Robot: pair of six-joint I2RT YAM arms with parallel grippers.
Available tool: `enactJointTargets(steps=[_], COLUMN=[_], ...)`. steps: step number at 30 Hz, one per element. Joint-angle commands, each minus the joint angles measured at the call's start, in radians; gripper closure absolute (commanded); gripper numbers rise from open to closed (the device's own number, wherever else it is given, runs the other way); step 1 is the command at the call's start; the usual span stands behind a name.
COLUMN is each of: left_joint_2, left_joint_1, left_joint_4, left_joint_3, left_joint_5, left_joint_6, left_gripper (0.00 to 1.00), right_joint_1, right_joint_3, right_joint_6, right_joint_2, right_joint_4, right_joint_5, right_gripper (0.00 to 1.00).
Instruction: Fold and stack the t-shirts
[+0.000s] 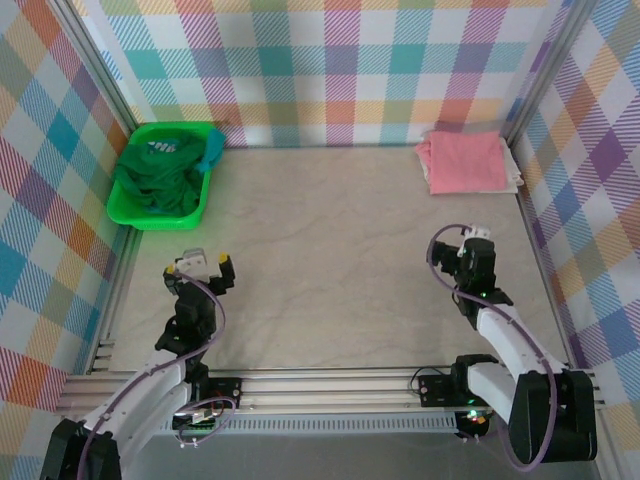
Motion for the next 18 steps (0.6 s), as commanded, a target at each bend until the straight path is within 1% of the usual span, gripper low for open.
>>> enactJointTargets(steps=[1, 3, 4, 5, 8, 12, 15, 17, 18], left_joint_2=[0.077, 0.148, 0.182, 0.211, 0.331, 0.555, 0.687, 0.762, 0.797], left_joint_1=[0.046, 0.074, 0.092, 0.104, 0.130, 0.142, 0.149, 0.164, 0.167], left_joint_4=[0.129, 0.163, 0.187, 0.199, 0.293, 0.375, 0.520, 0.562, 0.604], left_joint_3=[-0.004, -0.005, -0.002, 0.007, 0.037, 0.131, 0.152, 0.165, 0.163], left_joint_5=[0.045, 0.045, 0.053, 0.080, 0.168, 0.174, 0.197, 0.207, 0.206], left_joint_6=[-0.006, -0.026, -0.040, -0.046, -0.047, -0.026, 0.009, -0.001, -0.005], left_gripper=[0.00, 0.00, 0.00, 0.00, 0.00, 0.00, 0.00, 0.00, 0.00], right_joint_1=[0.007, 0.007, 0.006, 0.007, 0.006, -0.002, -0.002, -0.021, -0.033], right_joint_3=[-0.062, -0.089, -0.090, -0.069, -0.049, -0.036, -0.012, 0.000, -0.007], right_joint_6=[-0.005, 0.006, -0.002, -0.013, -0.051, -0.083, -0.139, -0.124, -0.116], right_joint_2=[0.012, 0.060, 0.094, 0.115, 0.194, 0.281, 0.342, 0.372, 0.399], right_joint_4=[0.225, 0.294, 0.331, 0.312, 0.391, 0.524, 0.578, 0.589, 0.629], right_joint_5=[0.067, 0.107, 0.104, 0.081, 0.053, 0.042, 0.017, -0.029, -0.059], right_gripper=[0.00, 0.00, 0.00, 0.00, 0.00, 0.01, 0.00, 0.00, 0.00])
